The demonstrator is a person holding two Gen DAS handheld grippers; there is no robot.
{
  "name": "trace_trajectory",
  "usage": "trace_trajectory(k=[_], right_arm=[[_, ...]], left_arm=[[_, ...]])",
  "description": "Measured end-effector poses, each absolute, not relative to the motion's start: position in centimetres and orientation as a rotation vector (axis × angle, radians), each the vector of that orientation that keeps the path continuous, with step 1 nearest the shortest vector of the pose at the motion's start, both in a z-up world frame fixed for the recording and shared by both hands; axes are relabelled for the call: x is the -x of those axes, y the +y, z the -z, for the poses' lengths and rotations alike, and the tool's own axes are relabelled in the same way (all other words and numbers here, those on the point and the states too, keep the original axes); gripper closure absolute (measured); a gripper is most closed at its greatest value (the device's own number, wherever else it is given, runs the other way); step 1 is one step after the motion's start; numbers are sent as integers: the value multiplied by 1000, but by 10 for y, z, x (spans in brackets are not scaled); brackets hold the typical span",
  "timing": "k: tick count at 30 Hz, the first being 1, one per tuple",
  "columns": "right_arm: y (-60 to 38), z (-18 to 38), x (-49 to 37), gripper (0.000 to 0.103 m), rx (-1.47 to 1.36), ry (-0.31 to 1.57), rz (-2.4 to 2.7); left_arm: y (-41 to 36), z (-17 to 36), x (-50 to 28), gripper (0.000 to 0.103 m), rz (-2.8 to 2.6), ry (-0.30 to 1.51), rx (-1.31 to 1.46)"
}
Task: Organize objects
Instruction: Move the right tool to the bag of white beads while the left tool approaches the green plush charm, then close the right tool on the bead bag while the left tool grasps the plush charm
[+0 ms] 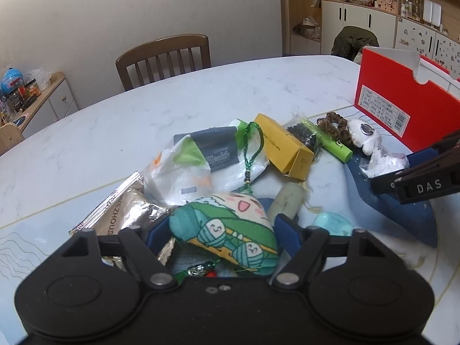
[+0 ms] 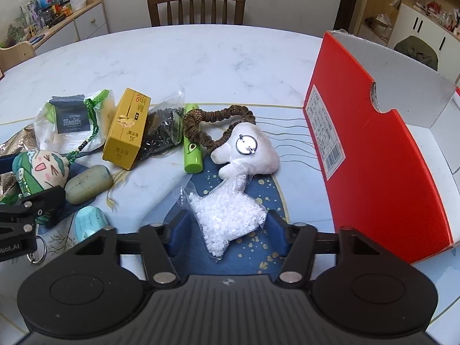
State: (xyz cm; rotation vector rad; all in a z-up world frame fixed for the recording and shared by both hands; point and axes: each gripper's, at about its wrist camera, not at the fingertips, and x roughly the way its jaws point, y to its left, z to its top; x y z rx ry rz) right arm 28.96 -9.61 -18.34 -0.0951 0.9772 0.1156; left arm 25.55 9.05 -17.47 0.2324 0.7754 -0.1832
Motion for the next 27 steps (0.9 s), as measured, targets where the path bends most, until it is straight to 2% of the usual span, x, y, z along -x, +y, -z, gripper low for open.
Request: trace_trajectory(k=[4,9,18,27], right_arm=[[-96,181,-288,58,97,972,-110],[-97,175,-284,65,99,963,-104],[-100,151,-267,68,58,940,-102],[-106,110,-245,68,21,902,-136]], left_arm=[[92,174,-257,33,178,783,-215],[94,170,-257,35,174,786,-195],[98,149,-251,36,180,779,-128],[98,104,-242,36,210,750,-59]])
